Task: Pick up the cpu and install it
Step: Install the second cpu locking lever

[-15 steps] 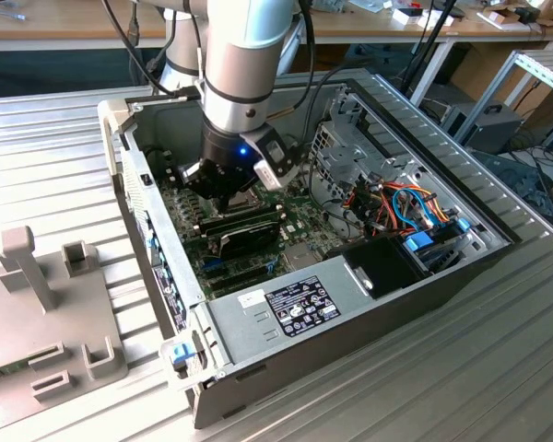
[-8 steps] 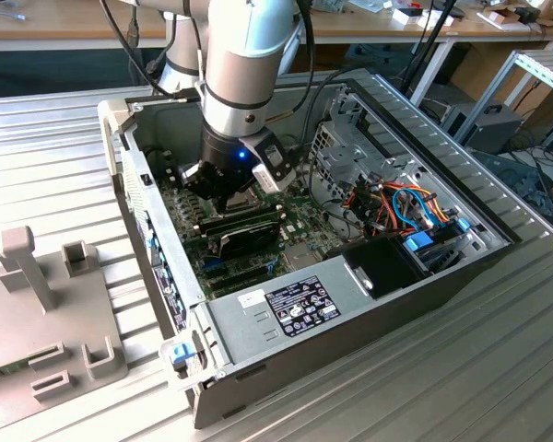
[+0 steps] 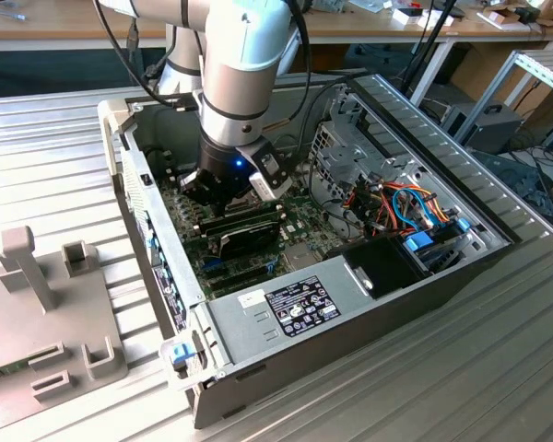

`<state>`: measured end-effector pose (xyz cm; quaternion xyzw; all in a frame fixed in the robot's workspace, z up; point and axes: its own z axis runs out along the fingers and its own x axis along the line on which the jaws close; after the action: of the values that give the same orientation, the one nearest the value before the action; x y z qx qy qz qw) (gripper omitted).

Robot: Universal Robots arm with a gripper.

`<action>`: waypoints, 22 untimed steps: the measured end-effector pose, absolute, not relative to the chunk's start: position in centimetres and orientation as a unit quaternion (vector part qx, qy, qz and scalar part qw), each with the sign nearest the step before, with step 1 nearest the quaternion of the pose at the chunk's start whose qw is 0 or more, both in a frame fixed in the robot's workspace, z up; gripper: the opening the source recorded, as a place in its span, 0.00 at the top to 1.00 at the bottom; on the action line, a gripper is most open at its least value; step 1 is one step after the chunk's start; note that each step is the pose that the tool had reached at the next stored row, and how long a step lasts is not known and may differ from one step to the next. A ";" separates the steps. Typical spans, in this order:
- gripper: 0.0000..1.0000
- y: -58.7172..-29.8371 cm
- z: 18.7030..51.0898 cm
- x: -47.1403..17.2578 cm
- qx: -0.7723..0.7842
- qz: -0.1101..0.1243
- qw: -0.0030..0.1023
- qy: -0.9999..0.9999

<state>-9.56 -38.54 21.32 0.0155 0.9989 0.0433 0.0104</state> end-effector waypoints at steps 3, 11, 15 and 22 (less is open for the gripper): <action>0.89 -38.5 21.2 -9.6 0.016 0.044 0.010 0.999; 0.89 -38.2 20.8 -9.6 0.016 0.045 0.010 0.999; 0.89 -38.1 20.6 -9.6 0.016 0.045 0.010 0.999; 0.89 -38.0 20.1 -9.6 0.016 0.047 0.010 0.999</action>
<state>-9.57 -38.02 20.09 0.0157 0.9987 0.0469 0.0104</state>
